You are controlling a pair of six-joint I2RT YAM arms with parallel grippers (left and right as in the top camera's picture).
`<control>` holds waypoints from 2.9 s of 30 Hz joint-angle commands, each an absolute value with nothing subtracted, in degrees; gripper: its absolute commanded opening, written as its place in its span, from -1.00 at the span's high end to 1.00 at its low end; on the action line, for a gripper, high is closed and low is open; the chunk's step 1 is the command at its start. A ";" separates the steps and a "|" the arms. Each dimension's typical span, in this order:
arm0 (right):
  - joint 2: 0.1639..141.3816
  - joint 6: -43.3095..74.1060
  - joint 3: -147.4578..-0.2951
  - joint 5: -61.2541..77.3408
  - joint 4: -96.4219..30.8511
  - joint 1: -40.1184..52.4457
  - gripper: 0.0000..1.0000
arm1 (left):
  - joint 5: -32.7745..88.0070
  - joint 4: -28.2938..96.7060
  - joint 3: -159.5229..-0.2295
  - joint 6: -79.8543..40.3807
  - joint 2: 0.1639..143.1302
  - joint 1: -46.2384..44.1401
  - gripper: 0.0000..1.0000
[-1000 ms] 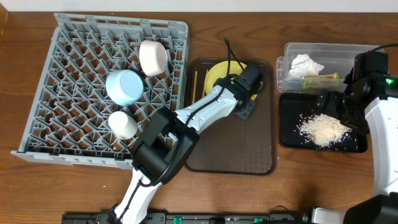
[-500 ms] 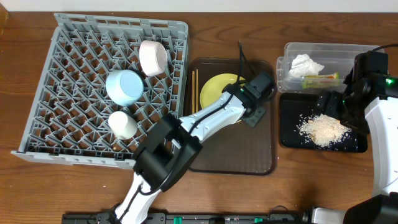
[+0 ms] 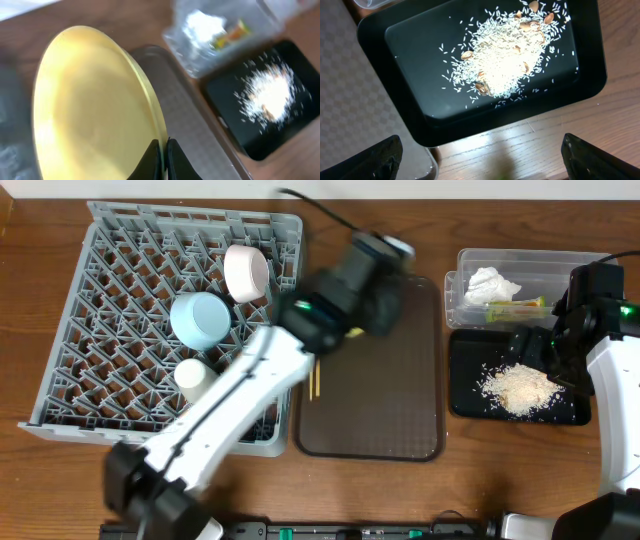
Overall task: Sort waste into correct bins and load items into the dishwasher
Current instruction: 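Carry the yellow plate with the left gripper and stand it in the rack, then move the left gripper to the wooden chopsticks and grasp them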
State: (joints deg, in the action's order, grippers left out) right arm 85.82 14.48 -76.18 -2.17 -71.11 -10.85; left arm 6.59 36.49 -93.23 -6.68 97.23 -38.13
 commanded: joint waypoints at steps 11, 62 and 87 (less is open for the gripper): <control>85.38 14.52 -76.73 -2.72 -71.20 -11.18 -0.98 | 42.87 40.34 -93.43 -11.92 93.67 -12.67 0.88; 85.38 14.13 -76.73 -2.31 -72.07 -11.18 -0.98 | 50.48 24.36 -93.45 -15.33 107.72 1.34 -0.65; 85.38 14.11 -76.73 -2.28 -72.03 -11.18 -0.99 | -6.72 48.95 -92.25 -28.01 103.20 -36.07 -0.75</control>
